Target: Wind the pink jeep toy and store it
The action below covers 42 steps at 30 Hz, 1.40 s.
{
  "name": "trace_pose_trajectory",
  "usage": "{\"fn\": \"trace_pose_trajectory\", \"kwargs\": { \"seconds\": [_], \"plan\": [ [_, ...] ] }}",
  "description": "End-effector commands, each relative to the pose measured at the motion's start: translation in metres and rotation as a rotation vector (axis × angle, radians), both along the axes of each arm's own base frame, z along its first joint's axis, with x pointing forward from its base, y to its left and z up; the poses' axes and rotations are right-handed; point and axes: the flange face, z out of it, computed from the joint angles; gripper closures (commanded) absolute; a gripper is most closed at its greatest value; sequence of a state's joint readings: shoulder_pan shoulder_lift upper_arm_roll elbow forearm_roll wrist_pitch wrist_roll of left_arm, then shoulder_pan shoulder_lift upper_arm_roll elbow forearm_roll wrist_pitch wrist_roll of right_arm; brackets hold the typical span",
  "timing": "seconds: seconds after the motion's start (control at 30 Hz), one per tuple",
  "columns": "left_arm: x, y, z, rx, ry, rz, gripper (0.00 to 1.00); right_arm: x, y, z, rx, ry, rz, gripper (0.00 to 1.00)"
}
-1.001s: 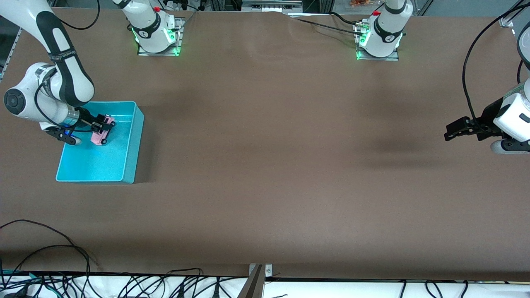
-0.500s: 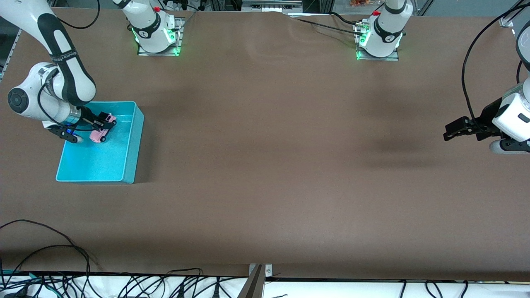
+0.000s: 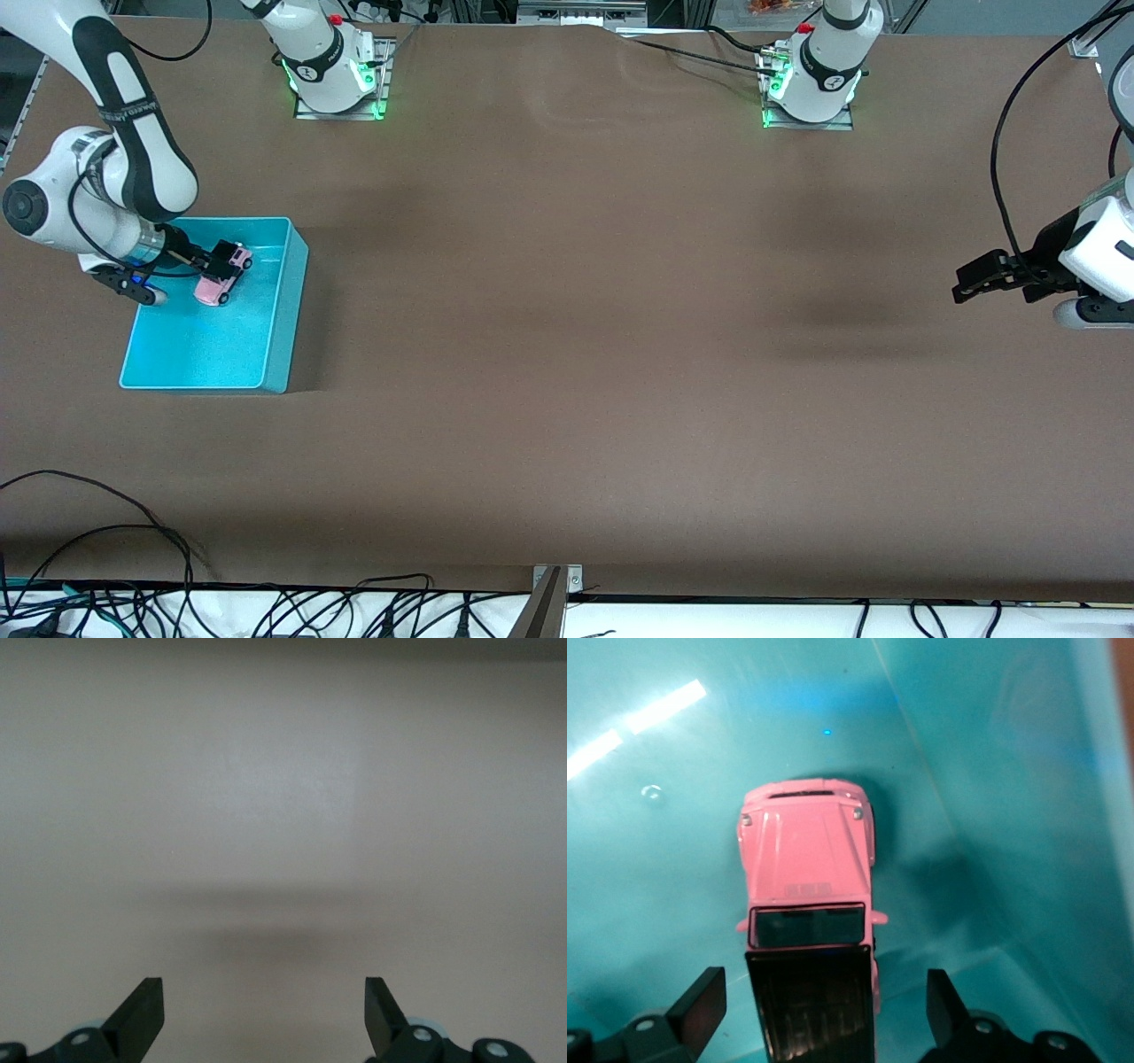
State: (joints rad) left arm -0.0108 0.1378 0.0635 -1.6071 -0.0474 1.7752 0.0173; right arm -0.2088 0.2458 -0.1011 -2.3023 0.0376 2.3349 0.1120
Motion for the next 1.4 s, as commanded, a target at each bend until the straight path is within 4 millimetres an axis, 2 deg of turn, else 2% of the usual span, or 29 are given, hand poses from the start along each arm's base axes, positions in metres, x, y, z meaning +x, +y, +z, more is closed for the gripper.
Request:
{"fn": "trace_pose_trajectory", "kwargs": {
  "seconds": [0.0, 0.17, 0.27, 0.43, 0.73, 0.8, 0.97, 1.2, 1.37],
  "plan": [
    [-0.010, -0.005, 0.025, 0.004, -0.012, -0.032, 0.00, -0.011, 0.004, 0.045, 0.033, 0.012, 0.005, 0.00],
    [-0.020, -0.016, 0.038, 0.001, -0.019, -0.050, 0.00, -0.005, 0.004, 0.064, 0.015, -0.051, 0.008, 0.00],
    [-0.028, -0.018, 0.045, 0.001, -0.007, -0.055, 0.00, -0.002, 0.003, 0.087, -0.001, -0.107, 0.011, 0.00],
    [-0.036, -0.019, 0.045, 0.000, 0.034, -0.058, 0.00, 0.006, 0.008, 0.111, -0.019, -0.184, 0.029, 0.00],
    [-0.030, -0.020, 0.040, 0.007, 0.030, -0.060, 0.00, 0.049, 0.078, 0.184, -0.042, -0.347, 0.169, 0.00],
    [-0.030, -0.020, 0.040, 0.007, 0.030, -0.060, 0.00, 0.057, 0.088, 0.199, -0.043, -0.366, 0.192, 0.00],
    [-0.029, -0.020, 0.039, 0.007, 0.030, -0.060, 0.00, 0.066, 0.111, 0.238, -0.023, -0.327, 0.237, 0.00],
    [-0.027, -0.020, 0.035, 0.007, 0.036, -0.060, 0.00, 0.075, 0.133, 0.297, -0.007, -0.301, 0.265, 0.00],
    [-0.024, -0.019, 0.033, 0.009, 0.038, -0.058, 0.00, 0.080, 0.174, 0.331, -0.011, -0.335, 0.217, 0.00]
  ]
}}
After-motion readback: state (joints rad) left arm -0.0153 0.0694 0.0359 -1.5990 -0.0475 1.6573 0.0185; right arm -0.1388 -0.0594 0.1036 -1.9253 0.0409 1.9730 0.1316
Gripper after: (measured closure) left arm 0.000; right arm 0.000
